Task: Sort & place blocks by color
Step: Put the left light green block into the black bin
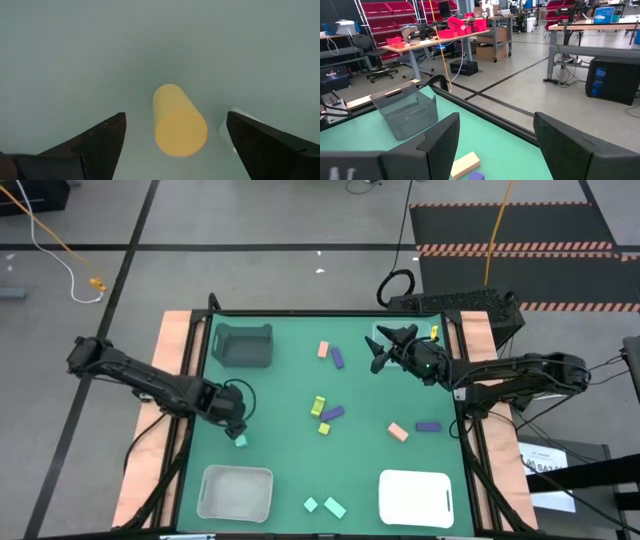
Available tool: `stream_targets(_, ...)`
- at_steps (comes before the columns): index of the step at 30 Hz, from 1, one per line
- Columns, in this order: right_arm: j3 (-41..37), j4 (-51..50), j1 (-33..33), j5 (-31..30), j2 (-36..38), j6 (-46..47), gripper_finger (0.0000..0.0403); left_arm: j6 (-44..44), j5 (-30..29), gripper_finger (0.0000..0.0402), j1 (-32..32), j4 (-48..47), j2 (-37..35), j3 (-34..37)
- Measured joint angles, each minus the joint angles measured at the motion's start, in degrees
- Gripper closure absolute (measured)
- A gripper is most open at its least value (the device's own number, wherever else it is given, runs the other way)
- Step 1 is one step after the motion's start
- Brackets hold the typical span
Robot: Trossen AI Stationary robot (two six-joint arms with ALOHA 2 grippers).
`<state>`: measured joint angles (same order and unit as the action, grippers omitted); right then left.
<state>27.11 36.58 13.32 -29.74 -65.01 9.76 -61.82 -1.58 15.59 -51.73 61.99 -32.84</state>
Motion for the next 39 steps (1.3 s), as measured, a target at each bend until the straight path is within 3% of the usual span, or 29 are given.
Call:
stream_targets(5, 0.0, 0.0, 0.0, 0.0, 0.0, 0.0, 0.0156, -0.8, 0.0, 0.0114, 0.0, 1.8, 3.8, 0.0)
stream_targets(11, 0.0, -0.3, 0.0, 0.0, 0.0, 0.0, 0.0156, -2.5, -0.1, 0.0269, 0.0, 2.1, 5.9, 0.0)
stream_targets(18, 0.0, -2.2, 0.0, 0.0, 0.0, 0.3, 0.0156, -2.2, -2.5, 0.0275, -0.4, 2.3, 5.9, -1.3)
stream_targets(23, 0.0, -3.3, 0.0, 0.0, 0.0, 2.7, 0.0156, 4.0, -7.4, 0.0275, -1.9, 5.3, 5.8, -5.7)
stream_targets(26, 0.0, -3.5, 0.0, 0.0, 0.0, 3.0, 0.0156, 13.1, -9.1, 0.0275, -2.9, 15.2, 5.8, -8.6)
stream_targets(35, 0.0, -3.5, 0.0, 0.0, 0.0, 3.9, 0.0156, 44.3, -9.1, 0.0275, -4.4, 59.8, 5.8, -12.1)
stream_targets(39, 0.0, -3.5, 0.0, 0.0, 0.0, 4.8, 0.0156, 53.8, -9.1, 0.0275, -4.2, 74.3, 5.8, -12.2)
